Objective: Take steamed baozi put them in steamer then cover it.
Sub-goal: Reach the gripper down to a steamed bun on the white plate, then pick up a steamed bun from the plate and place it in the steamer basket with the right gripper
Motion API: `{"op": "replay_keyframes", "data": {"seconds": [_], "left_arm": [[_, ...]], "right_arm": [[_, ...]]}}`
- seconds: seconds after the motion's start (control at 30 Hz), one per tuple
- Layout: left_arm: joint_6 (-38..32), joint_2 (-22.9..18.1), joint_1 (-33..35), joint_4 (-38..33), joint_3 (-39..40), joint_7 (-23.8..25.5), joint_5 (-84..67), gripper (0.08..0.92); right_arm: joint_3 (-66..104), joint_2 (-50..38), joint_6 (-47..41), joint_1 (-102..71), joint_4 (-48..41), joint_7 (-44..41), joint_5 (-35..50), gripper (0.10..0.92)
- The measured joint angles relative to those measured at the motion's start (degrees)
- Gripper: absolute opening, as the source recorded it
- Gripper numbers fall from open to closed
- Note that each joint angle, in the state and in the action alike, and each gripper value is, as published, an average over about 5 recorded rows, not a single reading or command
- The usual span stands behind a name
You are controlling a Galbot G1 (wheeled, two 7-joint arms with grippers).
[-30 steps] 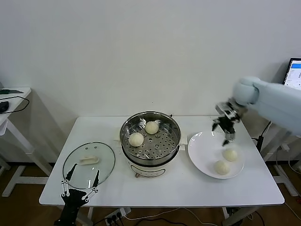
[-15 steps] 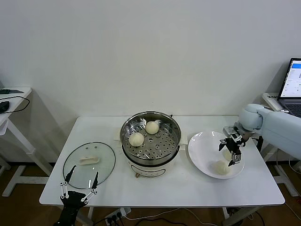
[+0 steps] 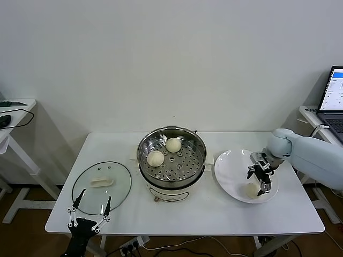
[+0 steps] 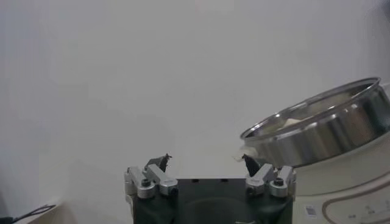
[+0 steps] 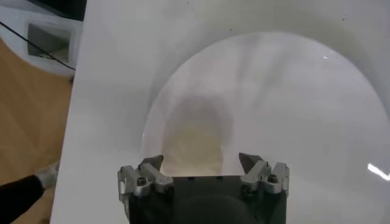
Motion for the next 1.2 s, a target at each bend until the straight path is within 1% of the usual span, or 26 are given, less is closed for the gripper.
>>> {"op": "replay_keyframes", "data": {"seconds": [0.3,0.43,0.53,0.8,1.2], "left_arm": [[0.00,-0.02,-0.04,0.25,0.03,0.00,0.01,0.823],[0.00,0.01,-0.06,0.19,-0.12,-0.02,-0.01,0.823],[-0.01,0.07,0.05,-0.03,-0.21,-0.05,-0.09,0.823],[0.01,0.18,0.05,-0.23,-0.49,-0.11,-0.22,0.823],[0.27,0.80,0.25,-1.18,-1.34,-0.20,-0.76,0.823]], "right_arm": [[1.55,0.73,0.03,-1.85,-1.06,-0.03,-0.90,0.821],[1.98,1.12,0.05,-2.29,-1.22,0.04,-1.07,0.806],[2.23,1.28,0.05,-2.37,-1.28,-0.03,-1.16,0.768],[2.39,0.96,-0.10,-2.34,-0.89,-0.37,-1.18,0.638],[1.61,1.02,1.07,3.04,1.63,-1.92,0.58,0.628]]}}
